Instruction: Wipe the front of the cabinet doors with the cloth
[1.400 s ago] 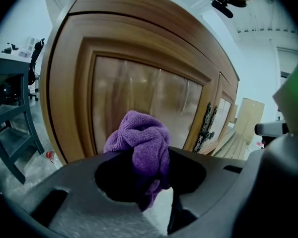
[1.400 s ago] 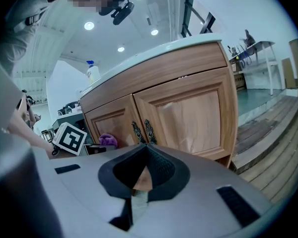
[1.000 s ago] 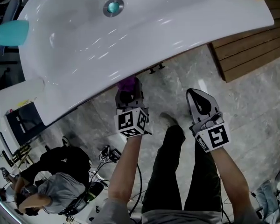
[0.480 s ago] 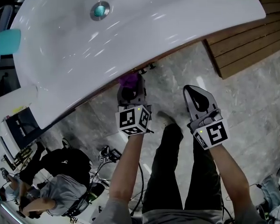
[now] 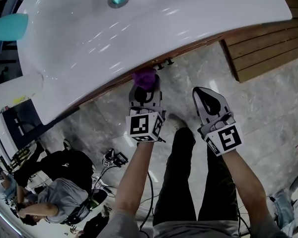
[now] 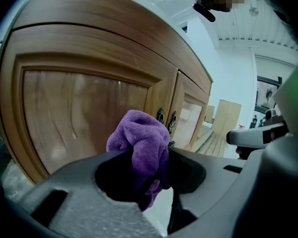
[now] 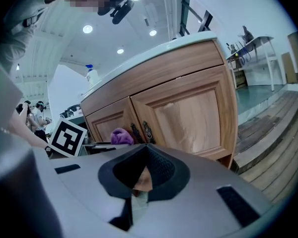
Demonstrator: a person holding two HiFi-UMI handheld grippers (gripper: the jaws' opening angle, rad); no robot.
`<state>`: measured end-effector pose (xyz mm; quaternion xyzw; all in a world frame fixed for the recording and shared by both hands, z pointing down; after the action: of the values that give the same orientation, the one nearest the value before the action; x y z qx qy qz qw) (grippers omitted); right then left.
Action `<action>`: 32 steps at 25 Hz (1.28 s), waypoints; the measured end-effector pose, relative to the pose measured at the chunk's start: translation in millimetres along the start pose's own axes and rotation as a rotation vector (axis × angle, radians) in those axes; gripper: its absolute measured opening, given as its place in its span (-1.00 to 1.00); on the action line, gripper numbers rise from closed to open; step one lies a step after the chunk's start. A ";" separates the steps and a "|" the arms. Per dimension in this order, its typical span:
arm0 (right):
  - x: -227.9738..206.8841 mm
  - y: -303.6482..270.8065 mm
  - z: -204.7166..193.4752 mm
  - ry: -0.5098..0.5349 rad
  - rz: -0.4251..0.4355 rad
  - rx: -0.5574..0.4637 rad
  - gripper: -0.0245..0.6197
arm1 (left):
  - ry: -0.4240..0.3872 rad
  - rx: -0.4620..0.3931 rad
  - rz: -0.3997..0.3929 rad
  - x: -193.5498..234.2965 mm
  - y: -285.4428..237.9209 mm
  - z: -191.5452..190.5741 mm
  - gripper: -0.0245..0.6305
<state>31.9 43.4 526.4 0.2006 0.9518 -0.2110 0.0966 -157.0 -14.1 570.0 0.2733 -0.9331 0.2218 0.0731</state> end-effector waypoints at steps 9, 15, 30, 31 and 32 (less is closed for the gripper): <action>41.5 -16.5 -7.1 0.019 0.065 0.020 -0.90 | -0.025 0.000 0.057 32.1 50.4 -9.1 -0.50; 70.2 -28.8 -12.4 0.034 0.103 0.029 -0.90 | 0.016 0.030 0.122 62.3 78.9 -35.4 -0.50; 85.1 -54.4 -20.3 0.057 0.108 0.024 -0.90 | 0.097 0.133 0.274 138.1 89.7 -96.7 -0.50; 85.0 -56.2 -21.6 0.058 0.108 0.022 -0.90 | 0.092 0.134 0.272 140.5 87.3 -97.4 -0.50; 84.7 -58.3 -23.2 0.060 0.107 0.019 -0.90 | 0.087 0.136 0.268 142.7 84.5 -98.1 -0.50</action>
<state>-71.3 34.1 545.5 0.2585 0.9401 -0.2085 0.0776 -321.2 25.8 662.6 0.1410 -0.9401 0.3037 0.0645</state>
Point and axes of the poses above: the fingertips, and each gripper's own axes: y backward along the fingers, x to its left, z out of its top, the point moved 7 cm from there along y, backward along the fingers, and after that the axes turned 7 degrees about -z, right-handed, at the moved point
